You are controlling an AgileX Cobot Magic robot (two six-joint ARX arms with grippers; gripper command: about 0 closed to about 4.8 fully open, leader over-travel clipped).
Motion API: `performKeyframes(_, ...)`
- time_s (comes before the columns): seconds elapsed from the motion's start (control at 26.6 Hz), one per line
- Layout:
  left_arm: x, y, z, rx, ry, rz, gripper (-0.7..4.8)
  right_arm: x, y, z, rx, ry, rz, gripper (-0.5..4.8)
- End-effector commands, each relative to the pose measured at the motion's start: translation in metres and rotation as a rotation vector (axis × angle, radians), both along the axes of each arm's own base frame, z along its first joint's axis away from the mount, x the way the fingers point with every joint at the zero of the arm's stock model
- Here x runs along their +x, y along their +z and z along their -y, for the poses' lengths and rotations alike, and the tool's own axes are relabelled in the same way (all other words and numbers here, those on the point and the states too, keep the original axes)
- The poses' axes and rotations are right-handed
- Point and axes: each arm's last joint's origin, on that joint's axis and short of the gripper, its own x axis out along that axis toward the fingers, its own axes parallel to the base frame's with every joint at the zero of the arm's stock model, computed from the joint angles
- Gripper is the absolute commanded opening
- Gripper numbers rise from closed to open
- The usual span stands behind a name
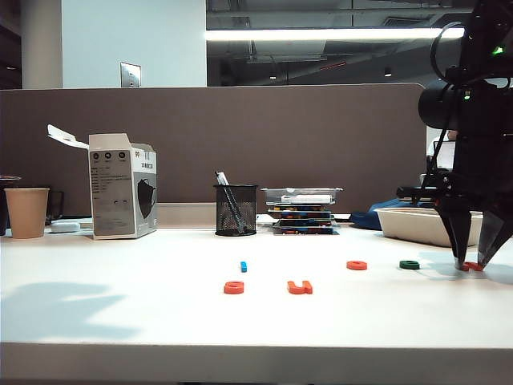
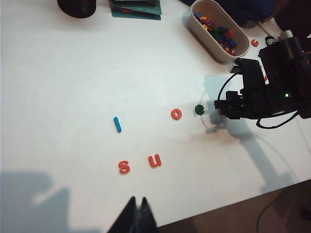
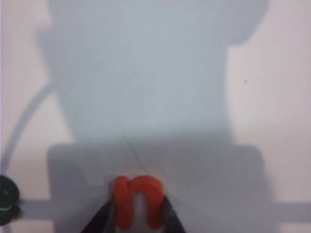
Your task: Select the appropriate letters from the row of letter magnets placed on the table to arrange into the word "sun".
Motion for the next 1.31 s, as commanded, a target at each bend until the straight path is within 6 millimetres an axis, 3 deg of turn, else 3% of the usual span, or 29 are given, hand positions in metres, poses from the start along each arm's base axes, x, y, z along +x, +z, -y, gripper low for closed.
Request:
performKeyframes(0.04,0.000,0.002,-0.001,-0.006,0.002,0.011,-0.04,-0.003,-0.008,0.000,-0.009,0.003,-0.047,1.03)
performKeyframes(0.38,0.000,0.002,-0.001,-0.006,0.002,0.012,-0.04,-0.006,-0.003,-0.001,0.025,0.013,-0.054,1.03)
performKeyframes(0.79,0.000,0.002,-0.001,-0.006,0.002,0.012,-0.04,-0.018,0.039,-0.003,0.102,0.039,0.059,1.03)
performKeyframes(0.98,0.000,0.002,-0.001,-0.007,0.002,0.013,-0.04,-0.032,0.052,-0.024,0.161,0.098,0.042,1.03)
performKeyframes(1.31,0.000,0.003,-0.001,-0.011,0.002,0.016,-0.04,-0.052,0.043,-0.067,0.143,0.144,-0.016,1.03)
